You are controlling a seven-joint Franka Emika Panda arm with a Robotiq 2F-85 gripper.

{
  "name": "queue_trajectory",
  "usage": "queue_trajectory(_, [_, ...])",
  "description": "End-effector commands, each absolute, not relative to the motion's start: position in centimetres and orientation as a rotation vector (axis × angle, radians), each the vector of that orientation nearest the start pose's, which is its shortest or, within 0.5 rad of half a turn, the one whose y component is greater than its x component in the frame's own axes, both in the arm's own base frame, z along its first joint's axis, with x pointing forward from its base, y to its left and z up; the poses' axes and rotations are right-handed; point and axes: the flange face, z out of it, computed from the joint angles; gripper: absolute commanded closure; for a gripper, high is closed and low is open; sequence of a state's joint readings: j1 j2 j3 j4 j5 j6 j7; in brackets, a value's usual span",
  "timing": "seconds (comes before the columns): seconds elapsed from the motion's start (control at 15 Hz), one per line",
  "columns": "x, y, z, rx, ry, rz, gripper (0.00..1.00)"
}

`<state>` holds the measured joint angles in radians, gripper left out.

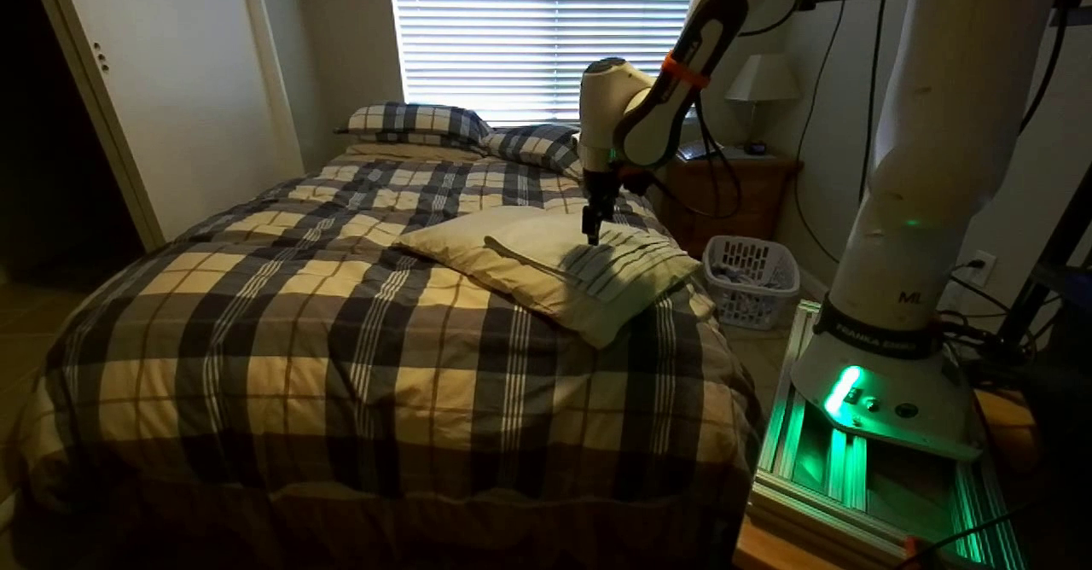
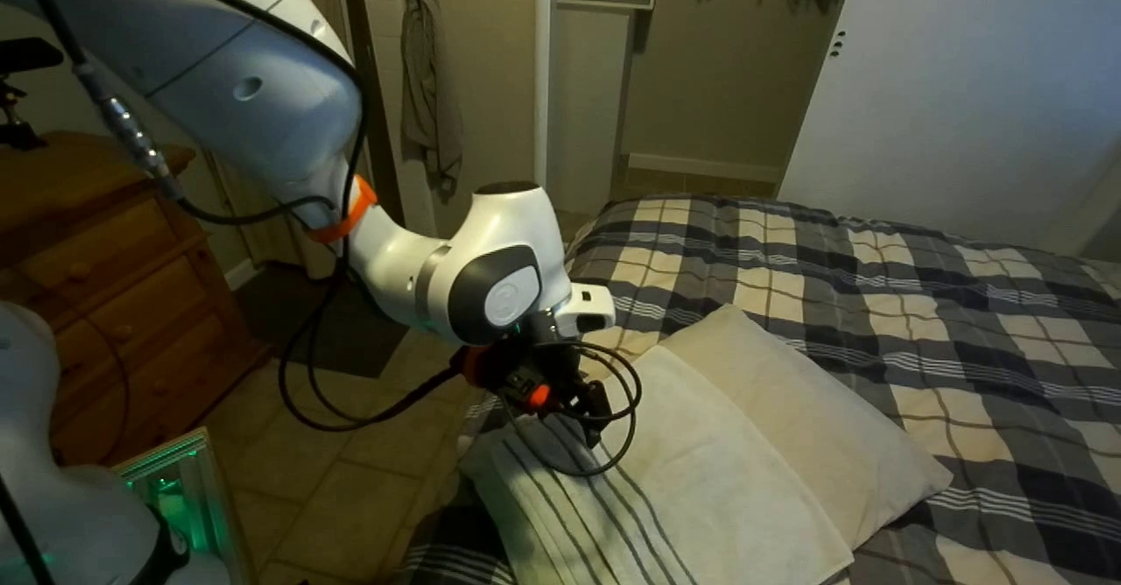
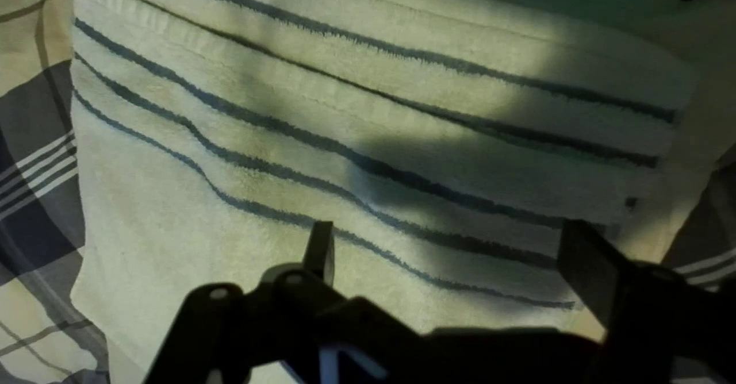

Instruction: Unfold the white towel.

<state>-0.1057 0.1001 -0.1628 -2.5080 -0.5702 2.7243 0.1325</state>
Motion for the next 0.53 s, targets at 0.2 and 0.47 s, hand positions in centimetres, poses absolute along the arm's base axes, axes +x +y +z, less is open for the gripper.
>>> queue_trajectory(0.2, [43.5, -13.2, 24.7, -3.312, 0.045, -0.189, 0.0])
queue_trajectory(0.47, [42.9, -14.7, 24.6, -3.236, 0.13, -0.249, 0.0])
